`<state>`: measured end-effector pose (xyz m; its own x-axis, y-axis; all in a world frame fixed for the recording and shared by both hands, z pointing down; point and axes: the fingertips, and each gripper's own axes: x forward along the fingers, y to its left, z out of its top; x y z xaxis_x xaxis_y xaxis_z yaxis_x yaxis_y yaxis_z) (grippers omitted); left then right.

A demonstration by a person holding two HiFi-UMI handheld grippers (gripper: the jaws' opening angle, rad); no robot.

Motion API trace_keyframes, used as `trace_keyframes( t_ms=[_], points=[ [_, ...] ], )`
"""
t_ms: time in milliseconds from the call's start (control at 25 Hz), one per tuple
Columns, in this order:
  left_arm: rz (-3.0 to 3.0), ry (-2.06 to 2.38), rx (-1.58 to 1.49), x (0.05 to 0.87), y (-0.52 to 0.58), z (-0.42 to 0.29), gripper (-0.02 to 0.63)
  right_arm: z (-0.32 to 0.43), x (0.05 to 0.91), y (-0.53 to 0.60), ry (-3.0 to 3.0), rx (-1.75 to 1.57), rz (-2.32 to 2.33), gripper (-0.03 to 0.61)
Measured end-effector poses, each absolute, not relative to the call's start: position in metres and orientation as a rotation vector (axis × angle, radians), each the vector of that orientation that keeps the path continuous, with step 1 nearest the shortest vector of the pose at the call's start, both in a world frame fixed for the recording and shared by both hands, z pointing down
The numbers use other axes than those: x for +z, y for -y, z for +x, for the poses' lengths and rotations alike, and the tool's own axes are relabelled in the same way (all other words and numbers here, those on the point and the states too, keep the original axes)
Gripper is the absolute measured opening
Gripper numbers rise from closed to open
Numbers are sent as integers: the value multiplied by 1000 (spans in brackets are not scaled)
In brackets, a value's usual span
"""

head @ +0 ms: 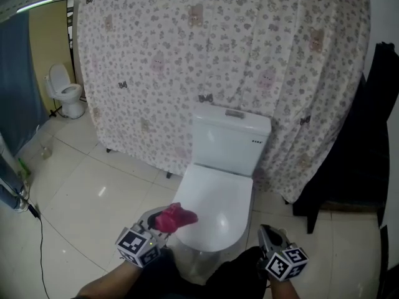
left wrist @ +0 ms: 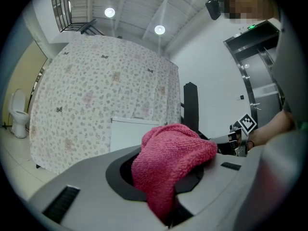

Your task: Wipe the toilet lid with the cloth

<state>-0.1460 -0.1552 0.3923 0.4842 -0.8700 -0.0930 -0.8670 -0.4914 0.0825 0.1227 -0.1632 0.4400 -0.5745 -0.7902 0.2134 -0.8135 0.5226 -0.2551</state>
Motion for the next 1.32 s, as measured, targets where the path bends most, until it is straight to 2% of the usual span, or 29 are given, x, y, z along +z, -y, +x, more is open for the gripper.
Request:
trace_keyframes(
  t_ms=[1320],
  points=[
    [2634, 1636, -174, 395, 147, -178, 77, 116, 439, 163, 2680, 479, 1391, 2]
  ],
)
